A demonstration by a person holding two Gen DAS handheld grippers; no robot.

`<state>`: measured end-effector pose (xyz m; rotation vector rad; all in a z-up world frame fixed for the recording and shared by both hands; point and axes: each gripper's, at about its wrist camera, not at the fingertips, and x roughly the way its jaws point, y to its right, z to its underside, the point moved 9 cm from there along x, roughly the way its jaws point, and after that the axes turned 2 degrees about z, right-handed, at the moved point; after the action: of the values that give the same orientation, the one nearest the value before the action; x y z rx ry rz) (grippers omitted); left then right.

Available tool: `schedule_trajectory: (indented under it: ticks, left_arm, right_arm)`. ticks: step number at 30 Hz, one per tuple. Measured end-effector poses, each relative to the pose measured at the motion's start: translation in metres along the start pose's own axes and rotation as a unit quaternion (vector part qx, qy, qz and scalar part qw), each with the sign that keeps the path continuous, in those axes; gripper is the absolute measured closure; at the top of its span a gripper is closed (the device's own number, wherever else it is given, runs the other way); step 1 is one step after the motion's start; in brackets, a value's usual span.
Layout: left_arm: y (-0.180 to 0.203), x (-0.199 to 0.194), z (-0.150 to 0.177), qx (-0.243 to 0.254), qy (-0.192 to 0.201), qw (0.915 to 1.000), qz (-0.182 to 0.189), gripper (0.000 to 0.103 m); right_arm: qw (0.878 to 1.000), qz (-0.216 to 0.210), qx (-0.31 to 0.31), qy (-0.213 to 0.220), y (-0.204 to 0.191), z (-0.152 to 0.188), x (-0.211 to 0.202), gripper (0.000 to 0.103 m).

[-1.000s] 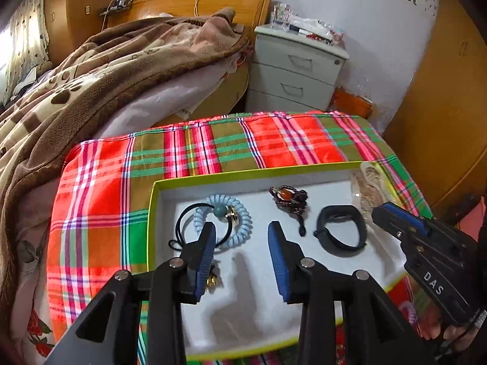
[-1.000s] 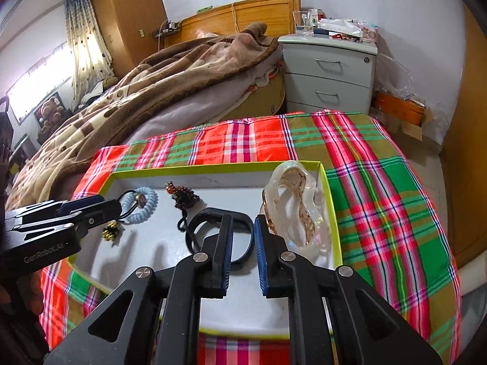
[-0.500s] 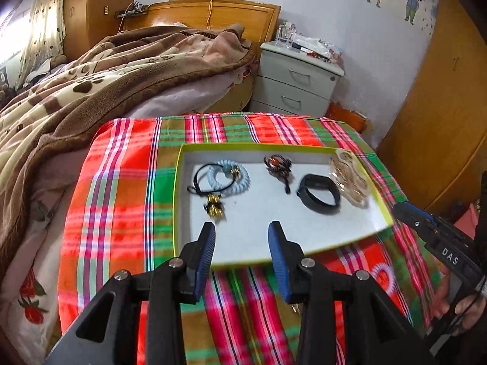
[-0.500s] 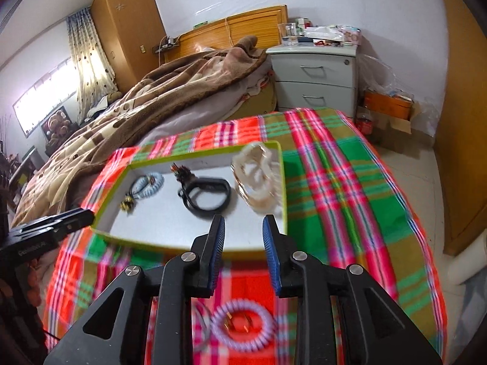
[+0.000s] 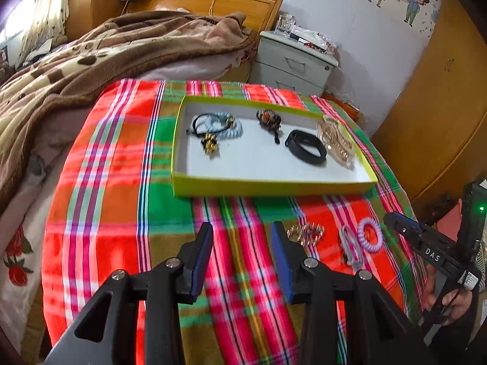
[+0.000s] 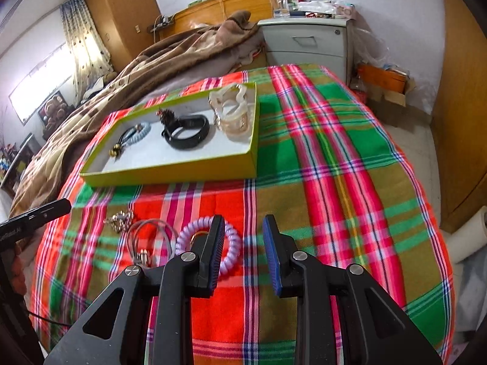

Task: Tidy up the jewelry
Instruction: 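Grasp the lavender coil hair tie on the bedspread with the right tool, then grasp the gold ornate hair clip with the left tool while the right tool holds the coil tie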

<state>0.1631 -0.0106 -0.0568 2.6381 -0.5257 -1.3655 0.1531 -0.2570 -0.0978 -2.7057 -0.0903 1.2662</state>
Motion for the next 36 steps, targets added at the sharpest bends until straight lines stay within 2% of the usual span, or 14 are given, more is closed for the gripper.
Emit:
schedule_trajectory:
  ticks: [6,9,16,21,24,36]
  left_arm:
    - [-0.003,-0.002,0.016,-0.007,-0.009,0.9999,0.003,0.062]
    - [-0.003,-0.002,0.023,-0.004,-0.015,0.9999,0.003,0.062]
    - [-0.004,0.0,0.033,-0.007,-0.027,0.9996,0.005,0.062]
    - [-0.003,0.0,0.035,-0.006,-0.029,0.9995,0.001,0.062]
    - [-0.001,0.001,0.033,-0.002,-0.03,0.9996,-0.001,0.062]
    - [0.021,0.011,0.025,0.027,-0.034,0.999,0.005,0.061]
  right_arm:
    - [1.0,-0.003,-0.02,-0.016,-0.009,0.01,0.006,0.076]
    - [0.999,0.011,-0.031,-0.021,-0.009,0.015,0.009,0.076]
    - [1.0,0.001,-0.02,-0.018,-0.008,0.016,0.007,0.077]
    - [1.0,0.004,-0.014,-0.015,-0.004,0.017,0.007,0.093]
    - [1.0,-0.006,-0.002,-0.014,-0.001,0.017,0.005,0.093]
    - [0.998,-0.03,0.055,0.03,0.015,-0.002,-0.017,0.093]
